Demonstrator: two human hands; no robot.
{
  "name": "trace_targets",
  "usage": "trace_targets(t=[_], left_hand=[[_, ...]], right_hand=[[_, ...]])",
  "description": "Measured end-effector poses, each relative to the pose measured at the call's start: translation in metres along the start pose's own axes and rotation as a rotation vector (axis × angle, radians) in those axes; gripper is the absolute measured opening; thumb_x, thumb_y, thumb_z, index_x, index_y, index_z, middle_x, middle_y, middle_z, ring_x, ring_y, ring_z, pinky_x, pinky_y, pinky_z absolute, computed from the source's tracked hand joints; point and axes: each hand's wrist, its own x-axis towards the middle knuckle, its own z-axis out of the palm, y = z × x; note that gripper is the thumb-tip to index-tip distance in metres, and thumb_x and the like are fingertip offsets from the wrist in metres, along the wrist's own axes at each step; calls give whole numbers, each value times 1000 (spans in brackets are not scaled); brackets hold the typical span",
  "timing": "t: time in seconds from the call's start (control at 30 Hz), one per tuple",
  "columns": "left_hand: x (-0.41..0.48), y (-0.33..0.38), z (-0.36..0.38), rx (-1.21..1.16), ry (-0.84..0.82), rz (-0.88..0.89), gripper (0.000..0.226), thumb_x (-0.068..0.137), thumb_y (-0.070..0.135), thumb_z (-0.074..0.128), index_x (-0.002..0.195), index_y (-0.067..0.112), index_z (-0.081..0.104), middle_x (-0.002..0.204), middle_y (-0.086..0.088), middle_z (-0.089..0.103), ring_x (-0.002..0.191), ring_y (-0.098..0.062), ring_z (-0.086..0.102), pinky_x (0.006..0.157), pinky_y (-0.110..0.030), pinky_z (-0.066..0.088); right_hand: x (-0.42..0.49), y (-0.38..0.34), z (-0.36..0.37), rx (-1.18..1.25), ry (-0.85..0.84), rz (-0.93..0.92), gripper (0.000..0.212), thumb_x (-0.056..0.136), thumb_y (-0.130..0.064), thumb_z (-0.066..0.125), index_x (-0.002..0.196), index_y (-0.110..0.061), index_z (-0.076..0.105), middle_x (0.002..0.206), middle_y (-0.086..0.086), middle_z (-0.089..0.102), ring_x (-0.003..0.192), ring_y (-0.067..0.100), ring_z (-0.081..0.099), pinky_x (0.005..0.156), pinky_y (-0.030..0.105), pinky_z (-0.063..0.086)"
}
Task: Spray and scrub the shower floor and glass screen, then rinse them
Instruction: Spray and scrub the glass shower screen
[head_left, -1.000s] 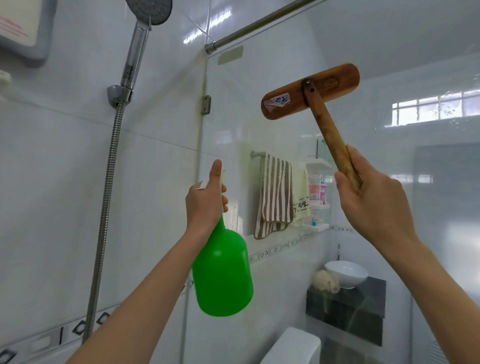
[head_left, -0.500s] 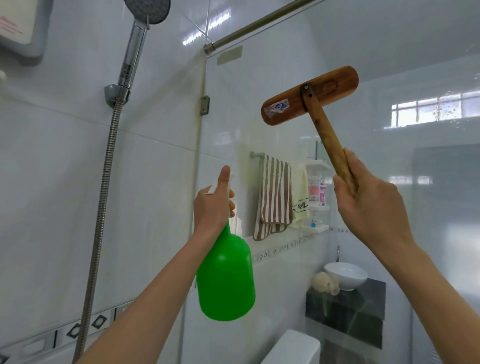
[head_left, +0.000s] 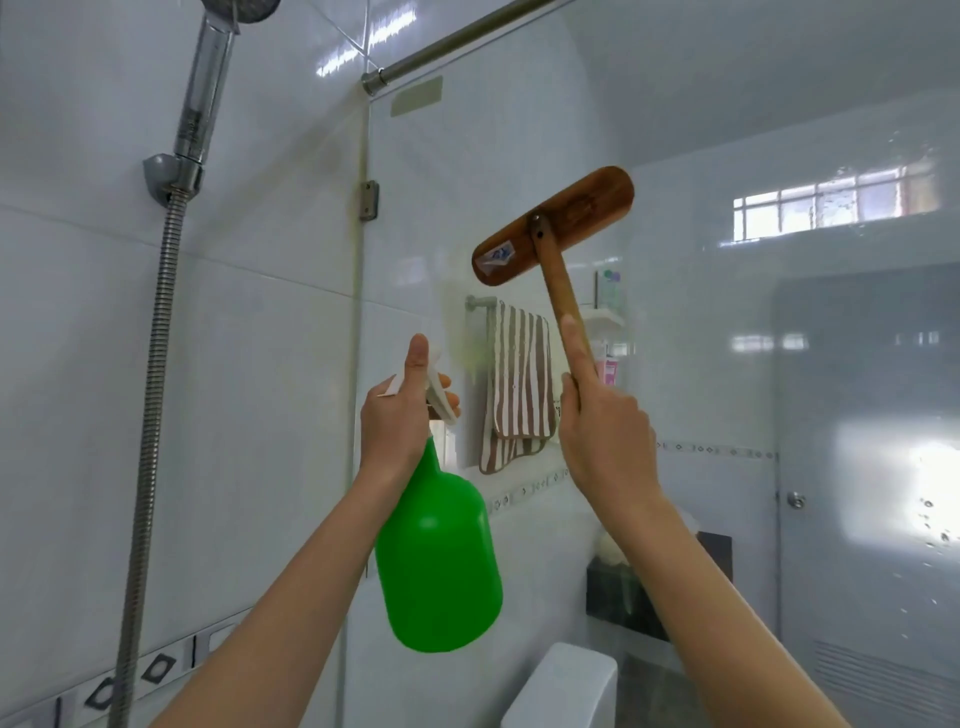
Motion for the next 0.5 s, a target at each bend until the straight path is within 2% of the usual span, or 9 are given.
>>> trace_targets(t=[0.03, 0.1, 0.13, 0.23, 0.3, 0.37, 0.43, 0.5], left_hand=[[0, -1, -1, 0, 5, 3, 48, 94, 64, 41, 83, 25, 67, 69, 2, 69, 65, -18, 66, 74, -32, 54], [3, -3, -4, 3, 34, 7, 45, 93, 65, 43, 77, 28, 64, 53, 8, 62, 57, -15, 58, 71, -36, 54], [5, -4, -6, 1, 47, 7, 45, 92, 65, 44, 78, 28, 65, 52, 9, 61, 57, -15, 58, 71, -36, 53], [16, -5, -18, -48, 31, 18, 47, 92, 64, 45, 89, 24, 70, 74, 2, 71, 68, -17, 68, 76, -28, 53], [21, -5, -28, -37, 26, 45, 44, 92, 65, 44, 88, 28, 69, 75, 0, 69, 67, -17, 67, 72, -27, 51], [23, -8, -36, -22, 52, 57, 41, 92, 65, 44, 85, 31, 68, 69, 2, 63, 59, -16, 61, 65, -28, 50], [29, -11, -44, -2, 61, 43, 46, 91, 66, 44, 86, 28, 70, 68, 2, 64, 60, -17, 61, 66, -30, 51], [35, -13, -50, 27, 43, 21, 58, 90, 70, 42, 88, 21, 73, 73, -1, 72, 71, -20, 69, 74, -30, 52]], right_hand=[[6, -2, 3, -2, 7, -14, 57, 105, -25, 32, 153, -34, 4, 63, -1, 46, 45, 5, 40, 47, 22, 44], [35, -10, 6, -41, 40, -38, 56, 105, -24, 30, 153, -34, 5, 65, -1, 44, 48, 5, 40, 44, 19, 35], [50, -14, 4, -65, 47, -39, 56, 105, -23, 30, 154, -34, 5, 64, -2, 41, 49, 5, 38, 43, 19, 31], [50, -13, 4, -42, 62, -8, 56, 104, -24, 31, 153, -35, 6, 61, -2, 41, 46, 6, 37, 42, 17, 26], [7, -3, 11, 39, 25, 12, 57, 103, -31, 31, 151, -39, 2, 61, -3, 46, 44, 5, 40, 42, 15, 35], [-36, -1, 17, 79, -39, 25, 60, 102, -35, 32, 148, -44, -5, 68, -2, 55, 47, 6, 49, 49, 18, 49], [-23, -10, 26, 50, -27, 0, 60, 103, -32, 33, 149, -42, -5, 68, 1, 56, 50, 9, 53, 54, 25, 55], [26, -30, 34, -44, 6, 6, 58, 105, -24, 31, 152, -38, 1, 63, 1, 50, 51, 14, 54, 55, 34, 56]])
